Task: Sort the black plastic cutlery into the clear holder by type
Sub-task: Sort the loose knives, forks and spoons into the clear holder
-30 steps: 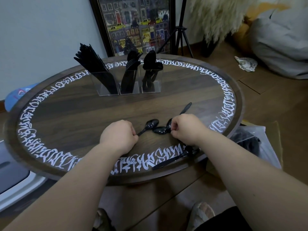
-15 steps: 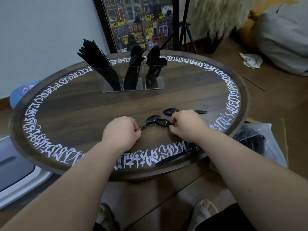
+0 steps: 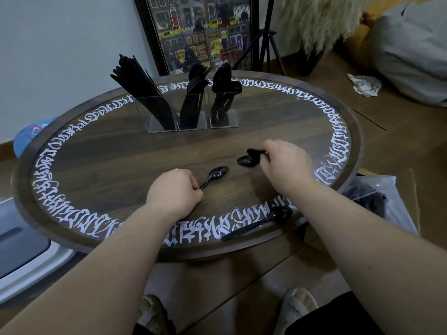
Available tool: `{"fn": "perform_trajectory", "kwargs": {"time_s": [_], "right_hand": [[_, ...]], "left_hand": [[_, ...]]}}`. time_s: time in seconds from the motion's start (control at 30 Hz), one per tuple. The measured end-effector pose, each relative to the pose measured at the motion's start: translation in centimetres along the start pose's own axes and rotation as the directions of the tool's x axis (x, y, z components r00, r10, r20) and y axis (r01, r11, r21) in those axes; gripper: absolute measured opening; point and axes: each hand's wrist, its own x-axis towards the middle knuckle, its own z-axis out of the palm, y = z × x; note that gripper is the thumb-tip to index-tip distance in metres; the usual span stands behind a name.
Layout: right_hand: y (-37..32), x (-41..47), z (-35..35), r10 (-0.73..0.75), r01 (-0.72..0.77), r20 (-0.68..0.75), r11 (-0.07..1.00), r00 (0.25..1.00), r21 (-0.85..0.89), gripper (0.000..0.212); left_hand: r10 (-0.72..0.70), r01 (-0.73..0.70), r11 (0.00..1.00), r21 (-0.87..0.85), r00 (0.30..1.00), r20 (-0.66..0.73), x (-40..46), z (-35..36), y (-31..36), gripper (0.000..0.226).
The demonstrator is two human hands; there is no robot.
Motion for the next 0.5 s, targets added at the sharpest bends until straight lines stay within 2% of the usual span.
{"fn": "perform_trajectory", "kwargs": {"time_s": [0.07,0.13,0.23,0.5], "right_hand": [[0.6,0.5,-0.2,0.040,-0.035,-0.113,0.998,0.993,0.046,0.021],[1.0,0.8,0.2,0.058,-0.051,-0.132,0.997,0.990,0.056,0.027],[1.0,1.2,1.7,0.059,-0.055,-0.067,0.997,0.996,0.057,0.029],[0.5,1.1,1.6,-0.103,0.075,0.152,0.981,0.983,0.181,0.038]], "left_hand": [[-0.003,0.003,1.000,-0.002,1.000,0.001,0.1,0.0,0.0,0.002],[0.004,-0.004,1.000,-0.007,1.000,-0.004,0.1,0.2,-0.1,0.001],[0.009,-0.009,1.000,-0.017,1.000,0.000,0.2,0.2,-0.4,0.003],[0.036,-0.035,0.999,-0.032,0.999,0.003,0.3,-0.1,-1.0,0.007]]}}
